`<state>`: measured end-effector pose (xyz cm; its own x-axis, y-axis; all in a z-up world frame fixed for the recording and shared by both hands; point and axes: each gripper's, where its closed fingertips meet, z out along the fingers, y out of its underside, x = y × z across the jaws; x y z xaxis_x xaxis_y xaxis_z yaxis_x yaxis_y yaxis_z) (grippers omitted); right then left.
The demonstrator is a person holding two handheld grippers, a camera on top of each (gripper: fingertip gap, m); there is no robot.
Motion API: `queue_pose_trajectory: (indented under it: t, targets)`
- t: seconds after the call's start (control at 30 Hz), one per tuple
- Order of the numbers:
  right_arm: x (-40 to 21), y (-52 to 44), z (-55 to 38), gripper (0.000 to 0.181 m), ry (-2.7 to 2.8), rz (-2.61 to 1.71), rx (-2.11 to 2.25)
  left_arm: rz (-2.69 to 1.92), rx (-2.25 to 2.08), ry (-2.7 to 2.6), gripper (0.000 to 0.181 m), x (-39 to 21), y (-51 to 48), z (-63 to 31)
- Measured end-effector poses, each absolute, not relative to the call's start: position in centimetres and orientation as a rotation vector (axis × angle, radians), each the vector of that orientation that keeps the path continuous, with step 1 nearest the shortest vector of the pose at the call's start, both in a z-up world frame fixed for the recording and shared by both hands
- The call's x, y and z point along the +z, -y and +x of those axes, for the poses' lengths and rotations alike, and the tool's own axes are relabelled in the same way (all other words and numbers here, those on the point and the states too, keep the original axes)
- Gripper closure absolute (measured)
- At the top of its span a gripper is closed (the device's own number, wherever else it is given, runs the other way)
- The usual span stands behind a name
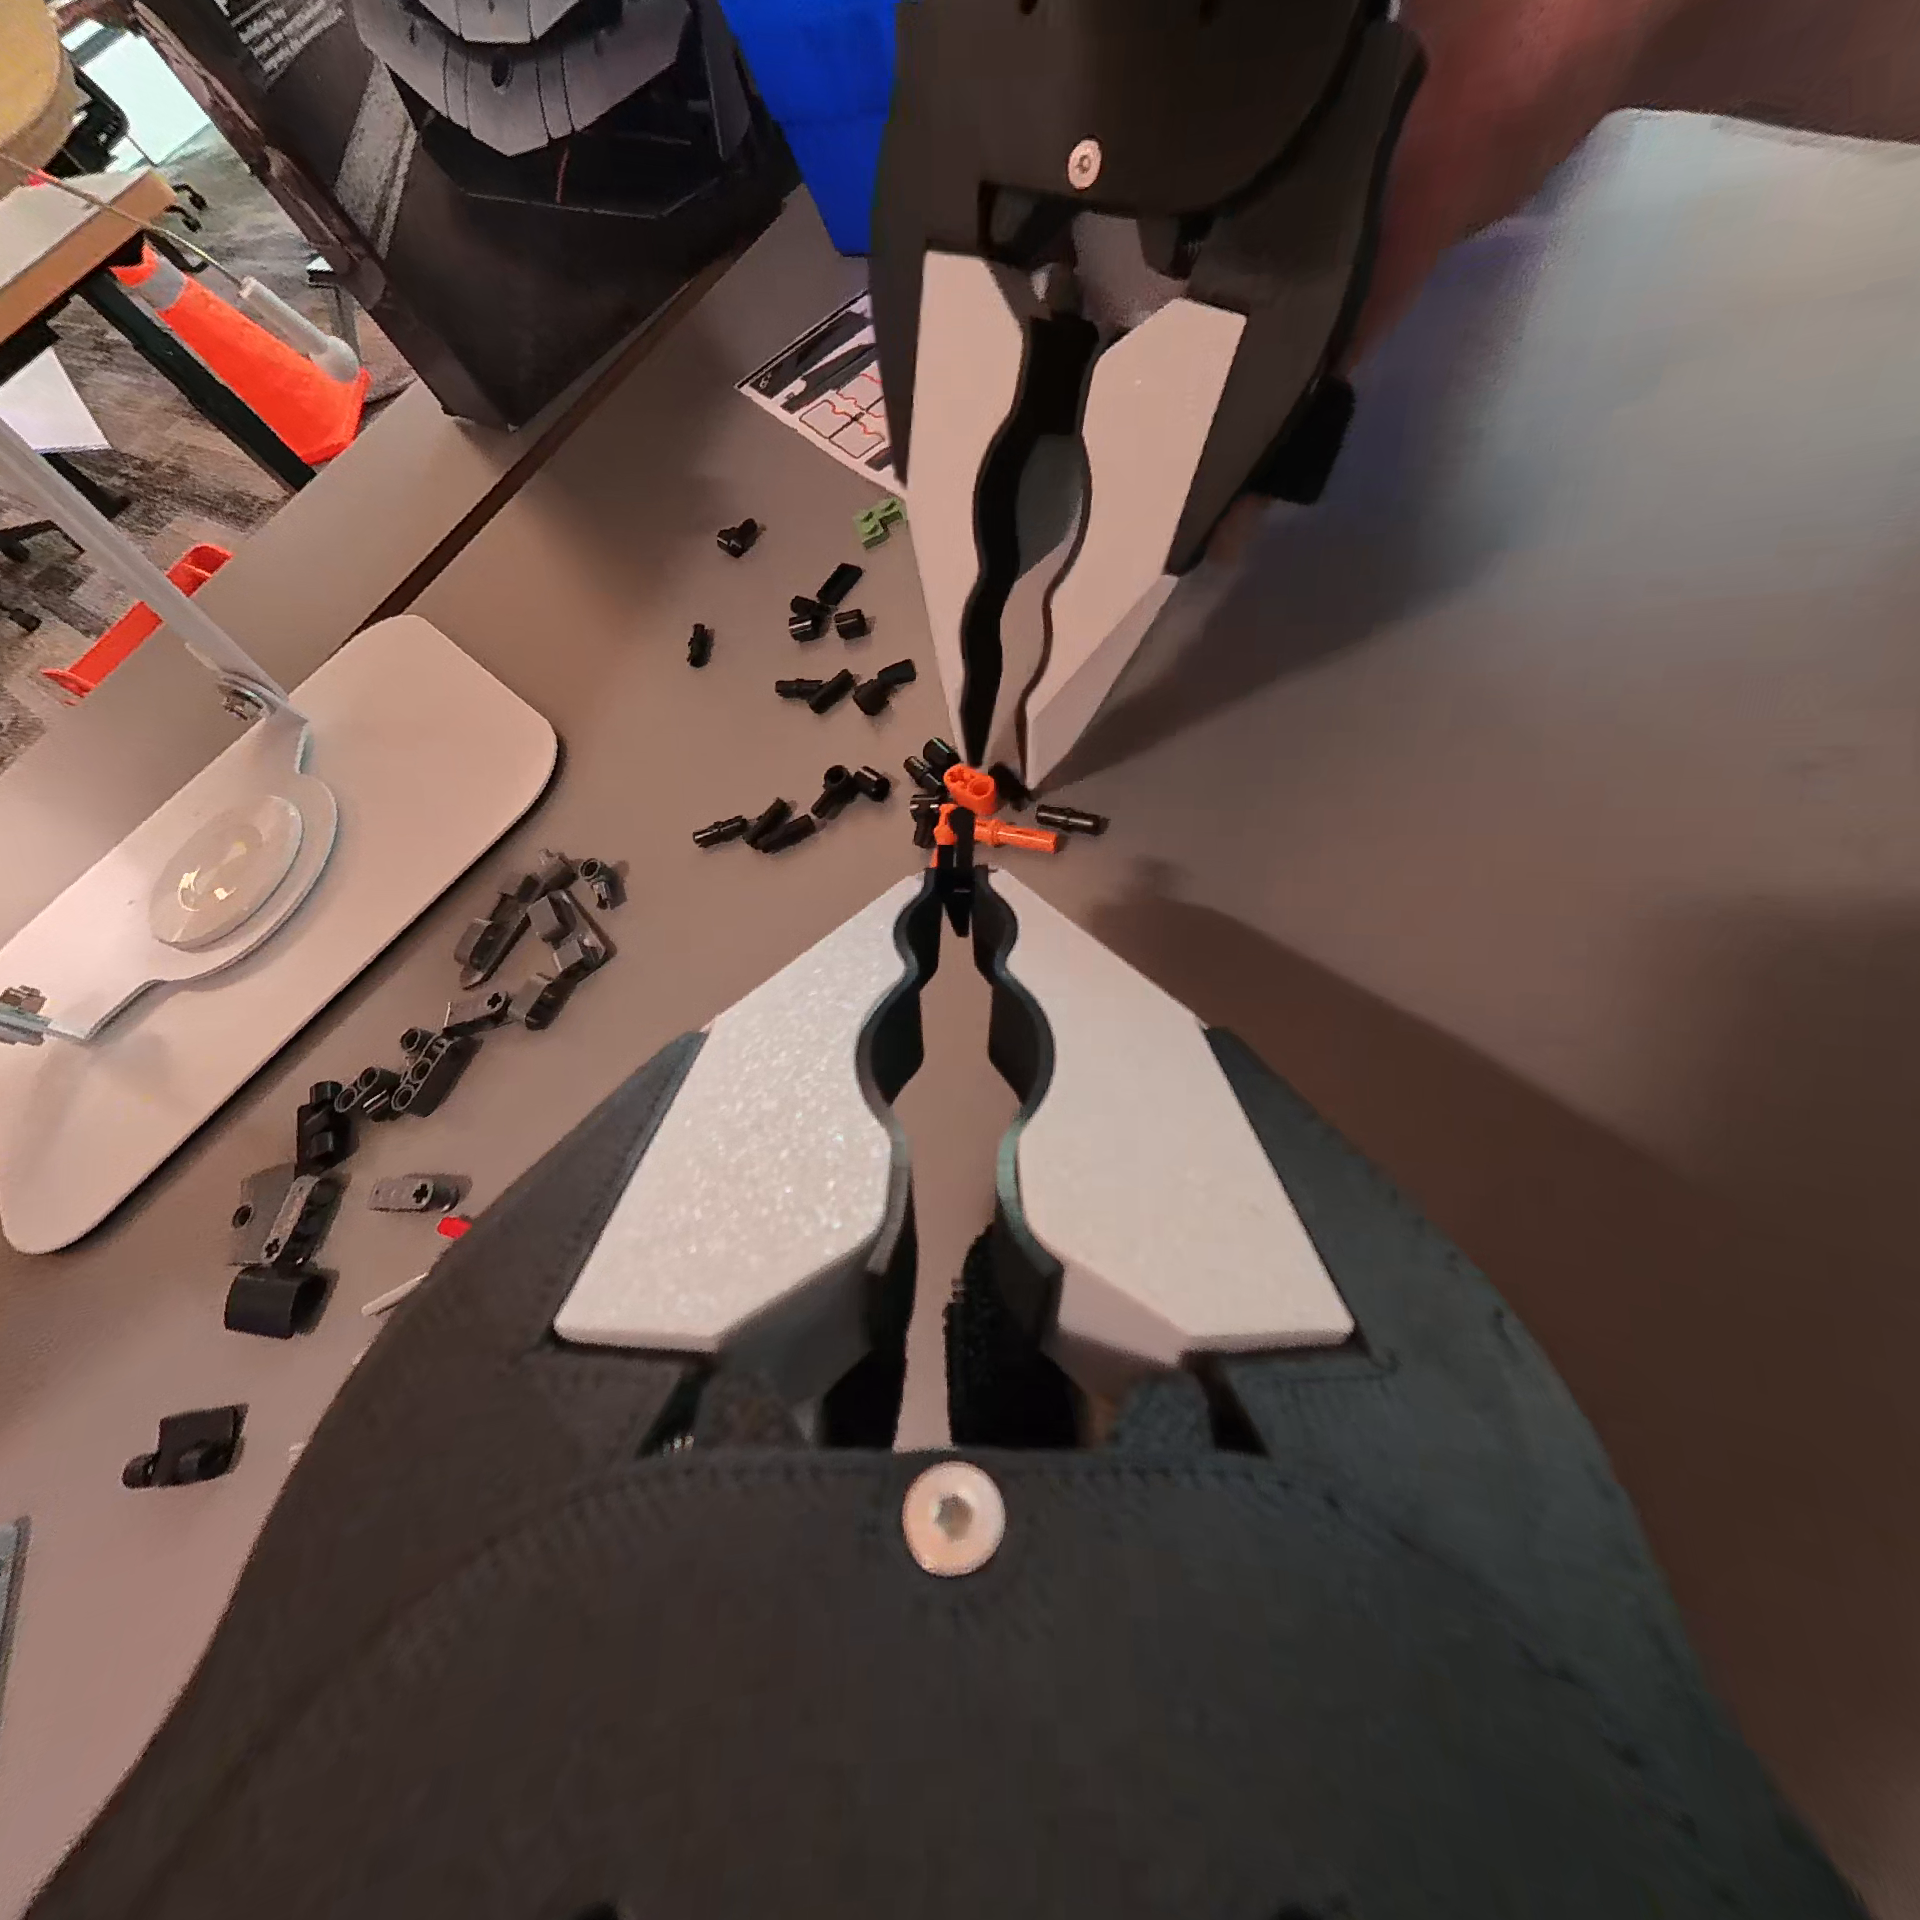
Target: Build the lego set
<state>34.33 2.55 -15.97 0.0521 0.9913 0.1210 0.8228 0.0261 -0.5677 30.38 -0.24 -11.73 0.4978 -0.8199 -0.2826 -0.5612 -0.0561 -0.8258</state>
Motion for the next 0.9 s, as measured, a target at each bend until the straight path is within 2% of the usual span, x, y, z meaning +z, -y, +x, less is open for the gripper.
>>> queue_pose_trajectory:
  t: [0.03,0.17,0.33,0.6,0.9]
  targets:
    - [-16.1,-2.5,34.2,0.170,1.833,-1.836,0.454,-1.739,-0.324,-1.175,0.176,-11.8,0.2,30.4]
    - [-16.2,-2.3,34.1,0.177,1.860,-1.848,0.504,-1.744,-0.327,-1.177,0.176,-11.9,0.2,30.4]
    - [-16.2,-1.7,34.1,0.173,1.823,-1.878,0.553,-1.745,-0.333,-1.179,0.176,-11.9,0.2,30.4]
    - [-16.1,-1.2,34.0,0.179,1.794,-1.871,0.581,-1.749,-0.327,-1.189,0.176,-12.1,0.3,30.4]
    - [-12.8,1.8,32.6,0.179,1.680,-1.734,0.484,-1.807,-0.263,-1.336,0.176,-13.6,1.4,30.6]
